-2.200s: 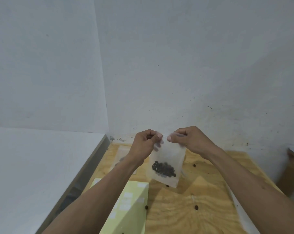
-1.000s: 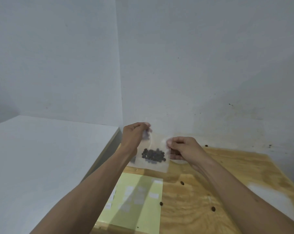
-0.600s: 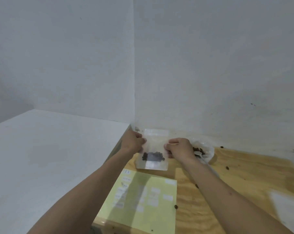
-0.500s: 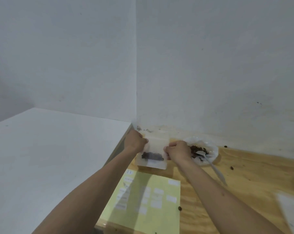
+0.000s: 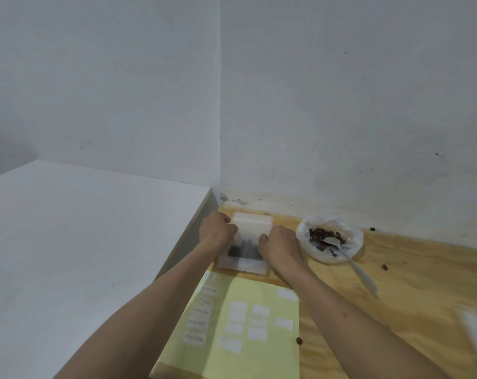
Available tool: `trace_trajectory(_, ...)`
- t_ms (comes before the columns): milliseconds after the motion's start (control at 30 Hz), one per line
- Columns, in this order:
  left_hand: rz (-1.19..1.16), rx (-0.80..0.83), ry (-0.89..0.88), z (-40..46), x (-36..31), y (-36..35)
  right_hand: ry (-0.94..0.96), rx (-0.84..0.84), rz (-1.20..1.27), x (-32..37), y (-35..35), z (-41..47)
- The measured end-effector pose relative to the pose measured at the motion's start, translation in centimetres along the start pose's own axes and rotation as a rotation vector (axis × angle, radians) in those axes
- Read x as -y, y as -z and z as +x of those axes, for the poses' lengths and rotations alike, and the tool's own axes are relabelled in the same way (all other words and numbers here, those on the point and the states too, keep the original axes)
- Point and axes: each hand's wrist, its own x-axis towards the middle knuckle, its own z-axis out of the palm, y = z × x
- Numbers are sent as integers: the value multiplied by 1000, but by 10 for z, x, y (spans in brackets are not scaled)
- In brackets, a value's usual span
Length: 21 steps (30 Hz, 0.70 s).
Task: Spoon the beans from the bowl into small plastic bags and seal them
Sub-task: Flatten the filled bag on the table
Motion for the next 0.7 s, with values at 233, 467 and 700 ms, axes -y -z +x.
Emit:
trace_trajectory(233, 99, -198, -200, -23, -19, 1, 84, -51, -6, -3, 47, -20)
trace_trajectory(467, -82, -158, -501, -89, -108, -34, -22, -230, -91, -80, 148, -45)
trace_trajectory(700, -114, 160, -708, -173, -178, -116, -347, -231, -214, -224, 212, -97)
